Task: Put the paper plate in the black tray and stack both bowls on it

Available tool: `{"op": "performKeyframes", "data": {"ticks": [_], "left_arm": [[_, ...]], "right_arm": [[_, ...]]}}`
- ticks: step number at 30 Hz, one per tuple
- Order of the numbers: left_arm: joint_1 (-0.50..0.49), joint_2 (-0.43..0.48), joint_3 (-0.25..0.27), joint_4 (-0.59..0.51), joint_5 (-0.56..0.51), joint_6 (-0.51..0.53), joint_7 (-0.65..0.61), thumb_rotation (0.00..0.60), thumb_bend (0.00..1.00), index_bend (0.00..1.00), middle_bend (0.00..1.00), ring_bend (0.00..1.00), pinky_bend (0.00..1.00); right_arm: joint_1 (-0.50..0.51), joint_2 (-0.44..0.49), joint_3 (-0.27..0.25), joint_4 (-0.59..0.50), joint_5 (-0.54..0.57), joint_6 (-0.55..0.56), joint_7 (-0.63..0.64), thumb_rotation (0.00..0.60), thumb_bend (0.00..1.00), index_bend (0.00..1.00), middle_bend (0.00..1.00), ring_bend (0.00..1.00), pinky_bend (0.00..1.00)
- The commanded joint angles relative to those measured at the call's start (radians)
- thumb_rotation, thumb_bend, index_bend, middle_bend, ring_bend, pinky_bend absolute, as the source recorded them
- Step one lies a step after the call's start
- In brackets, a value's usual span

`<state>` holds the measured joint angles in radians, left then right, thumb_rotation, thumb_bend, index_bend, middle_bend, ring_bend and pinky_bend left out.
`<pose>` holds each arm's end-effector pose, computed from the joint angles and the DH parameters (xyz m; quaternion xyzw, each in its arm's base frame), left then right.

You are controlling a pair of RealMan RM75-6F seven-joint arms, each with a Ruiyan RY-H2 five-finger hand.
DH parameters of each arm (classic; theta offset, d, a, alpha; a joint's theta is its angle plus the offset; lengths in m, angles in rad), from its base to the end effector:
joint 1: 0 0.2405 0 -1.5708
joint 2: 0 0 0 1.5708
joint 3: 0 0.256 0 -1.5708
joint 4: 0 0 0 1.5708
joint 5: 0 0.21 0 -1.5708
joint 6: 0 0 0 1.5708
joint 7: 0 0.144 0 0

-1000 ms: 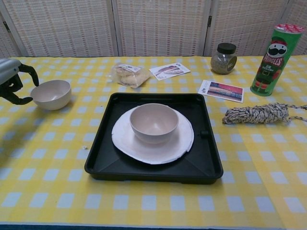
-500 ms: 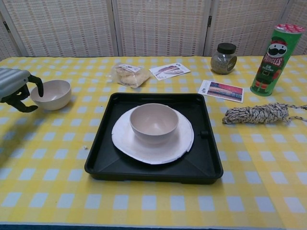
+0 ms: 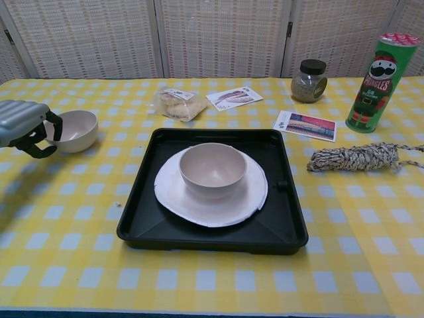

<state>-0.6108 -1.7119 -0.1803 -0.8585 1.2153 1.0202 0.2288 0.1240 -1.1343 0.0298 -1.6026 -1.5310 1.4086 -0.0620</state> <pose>-0.2819 0.3767 0.0110 -0.6833 -0.3169 -0.2879 0.5914 -0.3063 -0.1882 0.1405 0.6404 -0.3782 0.3605 0.5629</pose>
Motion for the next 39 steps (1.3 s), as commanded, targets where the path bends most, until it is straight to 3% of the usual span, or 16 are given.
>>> {"op": "performKeyframes", "data": {"ticks": [1, 15, 21, 30, 39], "left_arm": [[0.000, -0.007, 0.004, 0.007, 0.014, 0.014, -0.010, 0.600, 0.45, 0.61, 1.00, 1.00, 1.00], [-0.005, -0.019, 0.007, 0.003, 0.084, 0.095, -0.051, 0.600, 0.49, 0.62, 1.00, 1.00, 1.00], [0.022, 0.061, 0.024, -0.182, 0.129, 0.167, -0.021, 0.600, 0.49, 0.62, 1.00, 1.00, 1.00], [0.064, 0.186, 0.059, -0.579, 0.166, 0.236, 0.160, 0.600, 0.49, 0.62, 1.00, 1.00, 1.00], [0.048, 0.196, 0.066, -0.749, 0.169, 0.219, 0.298, 0.600, 0.50, 0.62, 1.00, 1.00, 1.00]], "right_arm": [[-0.006, 0.002, -0.007, -0.001, -0.009, 0.007, 0.005, 0.600, 0.38, 0.00, 0.00, 0.00, 0.00], [-0.012, 0.020, -0.020, -0.006, -0.029, 0.014, 0.034, 0.600, 0.38, 0.00, 0.00, 0.00, 0.00], [-0.014, 0.023, -0.027, -0.009, -0.033, 0.011, 0.033, 0.600, 0.38, 0.00, 0.00, 0.00, 0.00], [-0.023, 0.039, -0.042, -0.019, -0.070, 0.033, 0.059, 0.600, 0.38, 0.00, 0.00, 0.00, 0.00], [-0.046, 0.058, -0.047, -0.017, -0.098, 0.086, 0.105, 0.600, 0.38, 0.00, 0.00, 0.00, 0.00]]}}
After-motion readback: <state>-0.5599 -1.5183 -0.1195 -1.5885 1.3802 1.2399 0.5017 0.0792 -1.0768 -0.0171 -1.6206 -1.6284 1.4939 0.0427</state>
